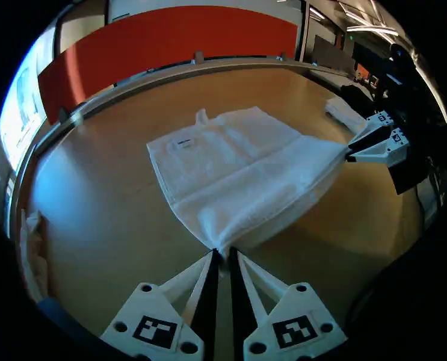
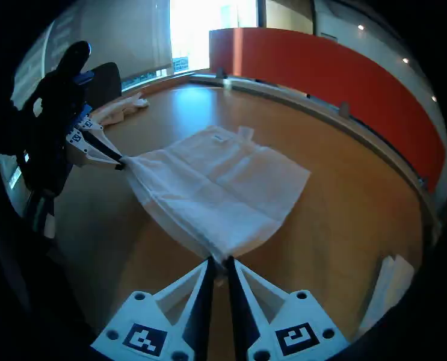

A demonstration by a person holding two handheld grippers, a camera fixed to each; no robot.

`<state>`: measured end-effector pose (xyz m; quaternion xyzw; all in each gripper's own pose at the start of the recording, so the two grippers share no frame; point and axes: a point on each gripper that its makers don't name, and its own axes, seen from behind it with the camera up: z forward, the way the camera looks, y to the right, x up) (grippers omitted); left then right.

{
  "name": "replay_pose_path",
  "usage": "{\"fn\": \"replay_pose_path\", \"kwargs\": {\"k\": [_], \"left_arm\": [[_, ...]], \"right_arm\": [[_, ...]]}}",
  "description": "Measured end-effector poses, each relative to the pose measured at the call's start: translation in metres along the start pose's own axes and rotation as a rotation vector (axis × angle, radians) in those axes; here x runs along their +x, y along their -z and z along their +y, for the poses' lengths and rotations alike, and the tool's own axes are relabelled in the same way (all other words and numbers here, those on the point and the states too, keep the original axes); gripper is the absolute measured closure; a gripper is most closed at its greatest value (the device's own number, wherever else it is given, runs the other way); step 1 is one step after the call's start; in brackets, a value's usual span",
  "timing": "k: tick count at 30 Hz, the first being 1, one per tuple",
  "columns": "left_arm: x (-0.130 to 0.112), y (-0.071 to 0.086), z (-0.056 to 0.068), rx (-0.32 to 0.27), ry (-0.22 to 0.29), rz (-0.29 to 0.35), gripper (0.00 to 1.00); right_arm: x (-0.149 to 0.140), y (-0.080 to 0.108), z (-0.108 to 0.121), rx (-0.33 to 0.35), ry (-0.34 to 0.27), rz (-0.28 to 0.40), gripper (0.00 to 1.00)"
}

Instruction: Fold towel

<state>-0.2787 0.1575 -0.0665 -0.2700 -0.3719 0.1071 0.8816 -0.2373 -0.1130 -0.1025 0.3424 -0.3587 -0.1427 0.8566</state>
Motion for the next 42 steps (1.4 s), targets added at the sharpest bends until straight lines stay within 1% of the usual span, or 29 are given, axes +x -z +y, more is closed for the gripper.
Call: {"fn": "replay_pose_path", "kwargs": {"k": [9,18,23,27,33,42], "left_arm": [[0.021,0.027,0.004,-0.001,0.0,0.006,0.87],[0.035,0.054,0.008,-0.008,0.033,0.001,0.87],[0.04,0.066,0.01,-0.01,0.044,0.0,0.87],[0.042,0.073,0.013,-0.012,0.043,-0.004,0.87],[0.041,0.082,0.019,-0.023,0.046,-0.015,0.87],[0.041,0.092,0.028,-0.035,0.06,-0.022,0.87]], "right_arm": [[0.028,0.028,0.001,-0.007,0.034,0.025,0.85],[0.048,0.054,-0.005,0.006,0.025,0.041,0.85],[0.052,0.065,-0.008,0.01,0.038,0.037,0.85],[0.055,0.071,-0.011,0.013,0.048,0.033,0.85],[0.058,0.081,-0.014,0.018,0.045,0.033,0.85],[0.06,0.087,-0.013,0.019,0.049,0.033,0.84]]}}
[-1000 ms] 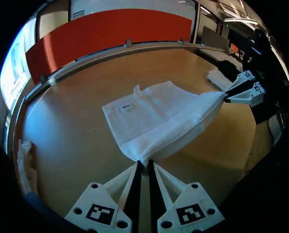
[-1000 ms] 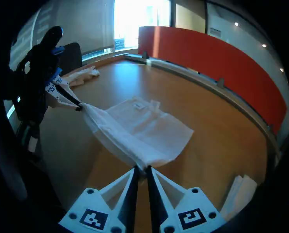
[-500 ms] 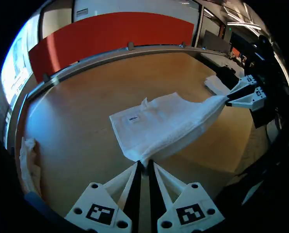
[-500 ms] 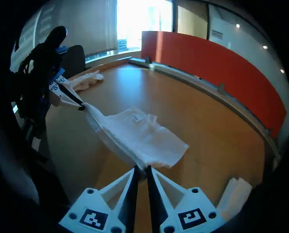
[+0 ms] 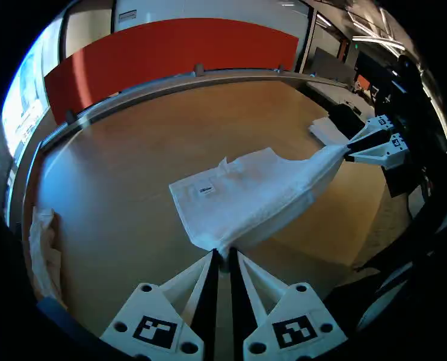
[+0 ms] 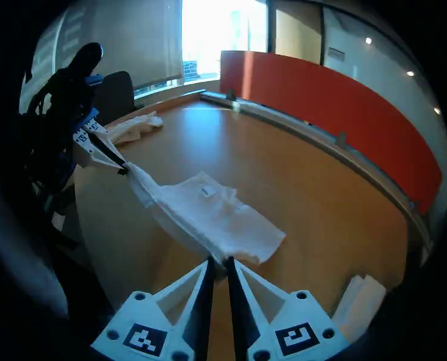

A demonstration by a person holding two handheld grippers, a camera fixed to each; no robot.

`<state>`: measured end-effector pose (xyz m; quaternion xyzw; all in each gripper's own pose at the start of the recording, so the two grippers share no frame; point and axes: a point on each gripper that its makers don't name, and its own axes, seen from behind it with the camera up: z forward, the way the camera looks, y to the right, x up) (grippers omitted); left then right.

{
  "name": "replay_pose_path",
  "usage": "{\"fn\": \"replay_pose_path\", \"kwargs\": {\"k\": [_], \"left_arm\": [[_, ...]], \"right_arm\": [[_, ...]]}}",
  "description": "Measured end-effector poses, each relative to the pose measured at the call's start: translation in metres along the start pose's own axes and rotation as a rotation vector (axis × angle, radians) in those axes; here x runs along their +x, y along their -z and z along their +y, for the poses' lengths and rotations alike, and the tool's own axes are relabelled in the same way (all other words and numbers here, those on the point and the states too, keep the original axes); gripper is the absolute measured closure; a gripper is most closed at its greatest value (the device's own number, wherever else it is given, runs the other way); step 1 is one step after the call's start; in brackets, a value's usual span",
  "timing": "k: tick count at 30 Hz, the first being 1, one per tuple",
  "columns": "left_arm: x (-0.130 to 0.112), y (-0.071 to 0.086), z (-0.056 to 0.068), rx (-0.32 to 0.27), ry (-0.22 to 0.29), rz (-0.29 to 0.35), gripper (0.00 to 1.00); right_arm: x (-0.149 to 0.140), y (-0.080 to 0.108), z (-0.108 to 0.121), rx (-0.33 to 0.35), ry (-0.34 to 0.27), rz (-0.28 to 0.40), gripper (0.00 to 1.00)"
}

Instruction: Fold towel

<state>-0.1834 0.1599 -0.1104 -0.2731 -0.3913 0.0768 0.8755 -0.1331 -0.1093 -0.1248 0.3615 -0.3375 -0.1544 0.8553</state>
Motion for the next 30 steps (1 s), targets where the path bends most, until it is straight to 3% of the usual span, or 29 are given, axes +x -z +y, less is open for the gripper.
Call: {"fn": "replay_pose_path", "kwargs": {"k": [6,16,30], "left_arm": [[-0.002,-0.001,0.002,0.003,-0.02,-0.004,0.87],[0.001,-0.01,-0.004,0.01,-0.004,-0.001,0.87],[0.017,-0.044,-0.025,0.037,-0.005,0.001,0.87]], "right_arm": [[-0.001,-0.001,0.0,0.004,-0.001,-0.002,0.85],[-0.005,-0.007,0.002,0.002,0.001,-0.015,0.85],[-0.01,-0.038,0.027,-0.019,-0.03,-0.046,0.85]]}}
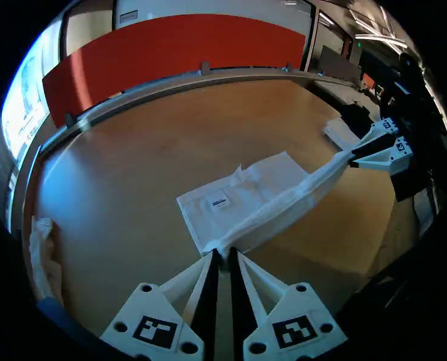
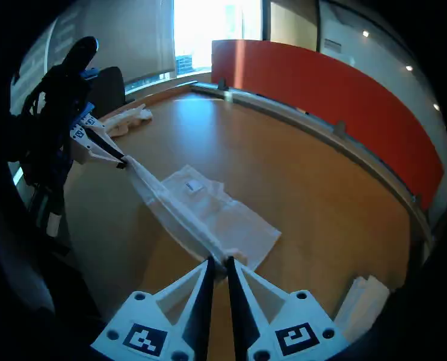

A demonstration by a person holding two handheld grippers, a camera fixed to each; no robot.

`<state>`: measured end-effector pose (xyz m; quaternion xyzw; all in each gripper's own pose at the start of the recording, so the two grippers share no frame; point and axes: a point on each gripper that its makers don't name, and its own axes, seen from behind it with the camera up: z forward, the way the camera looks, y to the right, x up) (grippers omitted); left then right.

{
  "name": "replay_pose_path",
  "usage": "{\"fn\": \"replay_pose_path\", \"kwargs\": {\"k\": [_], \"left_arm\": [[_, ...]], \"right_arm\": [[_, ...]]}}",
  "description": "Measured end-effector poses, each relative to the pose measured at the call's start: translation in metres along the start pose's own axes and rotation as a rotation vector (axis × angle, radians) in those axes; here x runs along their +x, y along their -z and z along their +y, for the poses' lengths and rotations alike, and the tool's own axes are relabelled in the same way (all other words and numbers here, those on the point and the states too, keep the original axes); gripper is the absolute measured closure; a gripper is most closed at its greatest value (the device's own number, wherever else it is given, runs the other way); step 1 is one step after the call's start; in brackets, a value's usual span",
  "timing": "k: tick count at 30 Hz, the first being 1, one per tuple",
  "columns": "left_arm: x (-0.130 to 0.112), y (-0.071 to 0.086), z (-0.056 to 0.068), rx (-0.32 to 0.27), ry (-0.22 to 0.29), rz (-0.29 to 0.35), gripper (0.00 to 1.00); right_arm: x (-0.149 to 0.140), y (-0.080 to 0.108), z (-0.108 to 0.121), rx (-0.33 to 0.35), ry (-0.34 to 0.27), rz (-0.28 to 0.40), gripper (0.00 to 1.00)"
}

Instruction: Fold towel

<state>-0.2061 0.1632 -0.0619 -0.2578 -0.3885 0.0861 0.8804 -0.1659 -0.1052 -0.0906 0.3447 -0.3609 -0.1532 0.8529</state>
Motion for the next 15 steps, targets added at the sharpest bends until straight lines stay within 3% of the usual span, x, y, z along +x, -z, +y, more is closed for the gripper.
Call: {"fn": "replay_pose_path", "kwargs": {"k": [15], "left_arm": [[0.008,-0.048,-0.018,0.017,-0.017,-0.032,0.87]], "right_arm": [[-0.006,-0.036,0.028,-0.017,-0.029,-0.041,0.85]]}}
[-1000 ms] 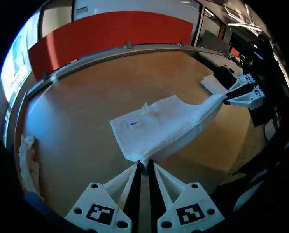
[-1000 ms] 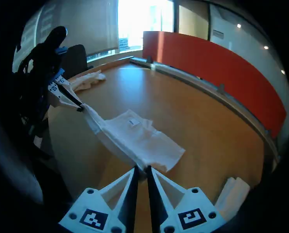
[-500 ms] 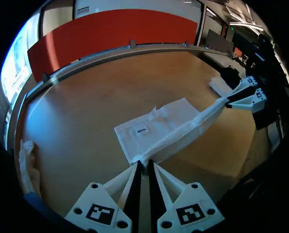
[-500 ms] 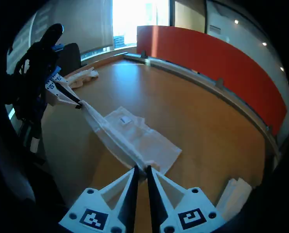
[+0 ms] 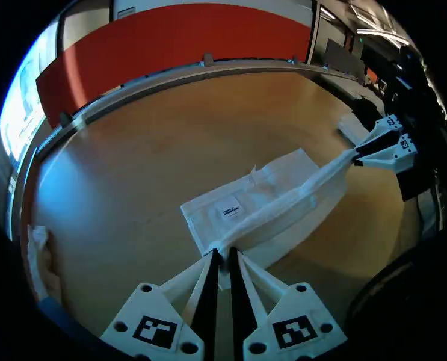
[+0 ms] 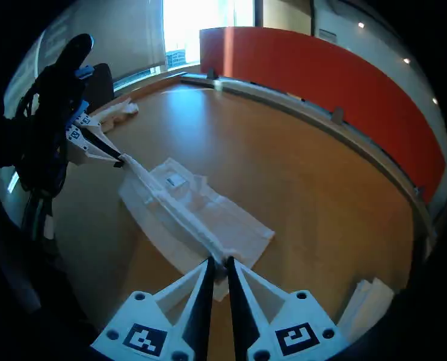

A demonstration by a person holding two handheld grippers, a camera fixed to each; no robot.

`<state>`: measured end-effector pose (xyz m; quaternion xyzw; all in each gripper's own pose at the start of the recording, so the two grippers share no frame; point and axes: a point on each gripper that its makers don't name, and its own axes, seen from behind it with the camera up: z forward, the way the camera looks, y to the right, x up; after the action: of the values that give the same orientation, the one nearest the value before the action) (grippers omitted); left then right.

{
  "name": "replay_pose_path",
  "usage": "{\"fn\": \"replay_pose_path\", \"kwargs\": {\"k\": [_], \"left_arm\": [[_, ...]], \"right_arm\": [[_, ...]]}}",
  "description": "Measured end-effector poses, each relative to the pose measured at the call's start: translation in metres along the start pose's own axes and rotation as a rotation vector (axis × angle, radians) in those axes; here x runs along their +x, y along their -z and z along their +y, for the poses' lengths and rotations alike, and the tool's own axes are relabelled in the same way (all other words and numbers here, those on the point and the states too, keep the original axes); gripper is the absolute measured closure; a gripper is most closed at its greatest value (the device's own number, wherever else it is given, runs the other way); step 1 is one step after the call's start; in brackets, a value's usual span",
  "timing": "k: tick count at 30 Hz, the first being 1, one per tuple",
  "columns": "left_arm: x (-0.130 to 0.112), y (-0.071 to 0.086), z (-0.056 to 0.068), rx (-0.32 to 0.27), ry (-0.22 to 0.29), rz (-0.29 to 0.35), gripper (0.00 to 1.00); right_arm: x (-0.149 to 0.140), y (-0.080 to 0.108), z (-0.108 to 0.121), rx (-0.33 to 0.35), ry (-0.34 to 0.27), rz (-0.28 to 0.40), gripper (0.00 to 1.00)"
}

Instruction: Fold towel

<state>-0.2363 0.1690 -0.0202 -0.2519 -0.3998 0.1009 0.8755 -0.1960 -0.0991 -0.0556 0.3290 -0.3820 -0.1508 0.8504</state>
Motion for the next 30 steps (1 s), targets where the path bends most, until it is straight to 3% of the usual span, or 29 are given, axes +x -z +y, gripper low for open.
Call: {"fn": "replay_pose_path", "kwargs": {"k": [22,26,30], "left_arm": [[-0.001,-0.061,-0.018,0.052,-0.043,-0.033,0.82],[0.002,-0.067,-0.024,0.064,-0.054,-0.029,0.76],[0.004,-0.071,-0.031,0.084,-0.064,-0.023,0.7]], "right_arm": [[-0.015,-0.051,0.033,-0.045,-0.026,-0.047,0.82],[-0.018,-0.058,0.038,-0.063,-0.022,-0.057,0.76],[-0.019,-0.064,0.044,-0.089,-0.032,-0.06,0.64]]}}
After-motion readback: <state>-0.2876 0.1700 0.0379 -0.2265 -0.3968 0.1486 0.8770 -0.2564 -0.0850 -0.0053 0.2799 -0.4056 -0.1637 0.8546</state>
